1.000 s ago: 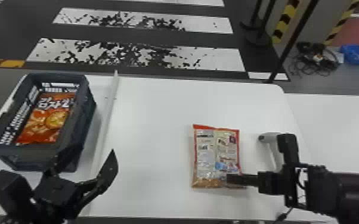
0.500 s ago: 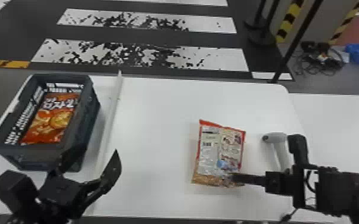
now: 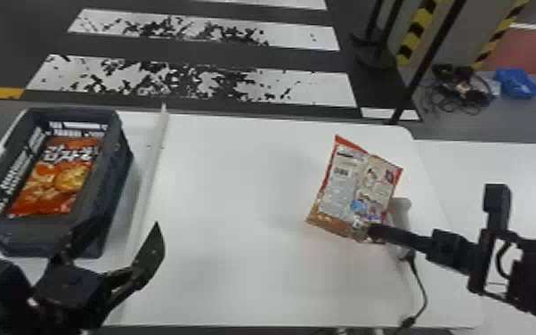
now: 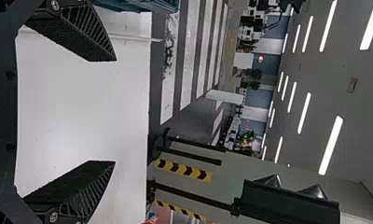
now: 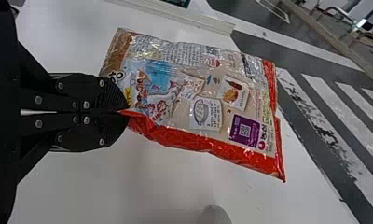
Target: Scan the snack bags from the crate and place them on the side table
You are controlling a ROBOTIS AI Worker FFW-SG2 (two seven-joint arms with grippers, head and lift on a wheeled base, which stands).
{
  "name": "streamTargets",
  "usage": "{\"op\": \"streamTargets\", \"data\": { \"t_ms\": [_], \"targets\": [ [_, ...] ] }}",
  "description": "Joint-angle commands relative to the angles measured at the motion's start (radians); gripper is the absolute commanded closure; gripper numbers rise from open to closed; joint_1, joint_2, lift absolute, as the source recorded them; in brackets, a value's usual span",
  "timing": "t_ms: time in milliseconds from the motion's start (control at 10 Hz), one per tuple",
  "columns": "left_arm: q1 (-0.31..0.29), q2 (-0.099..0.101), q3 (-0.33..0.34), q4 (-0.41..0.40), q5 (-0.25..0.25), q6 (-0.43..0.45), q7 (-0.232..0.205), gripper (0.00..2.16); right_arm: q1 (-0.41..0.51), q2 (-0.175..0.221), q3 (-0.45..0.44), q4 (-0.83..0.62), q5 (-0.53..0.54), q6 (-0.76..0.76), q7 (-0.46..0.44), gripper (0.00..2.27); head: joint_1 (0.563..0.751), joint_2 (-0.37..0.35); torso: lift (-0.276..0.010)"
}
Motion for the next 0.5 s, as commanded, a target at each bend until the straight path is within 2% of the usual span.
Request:
{"op": "streamTargets", "data": {
  "t_ms": [0,200,400],
  "targets": [
    [0.000,0.000,0.000,0.000,0.000,0.000,0.000,0.09,-0.013,0.002,-0.093,-0.001,-0.044,-0.010,-0.025,2.26,0.695,-0.153,-0.050],
    [-0.002,0.000,-0.002,-0.002,0.000,0.000,0.000,0.09,-0.036,0.001,-0.191,0.019,-0.084,-0.038,-0.084,2.26,0.695,-0.210,-0.050],
    [-0.002,0.000,-0.003,-0.003,0.000,0.000,0.000,0.09,-0.058,0.002,-0.252,0.071,-0.101,-0.102,-0.151,2.26,0.695,-0.283,-0.050]
  ]
}}
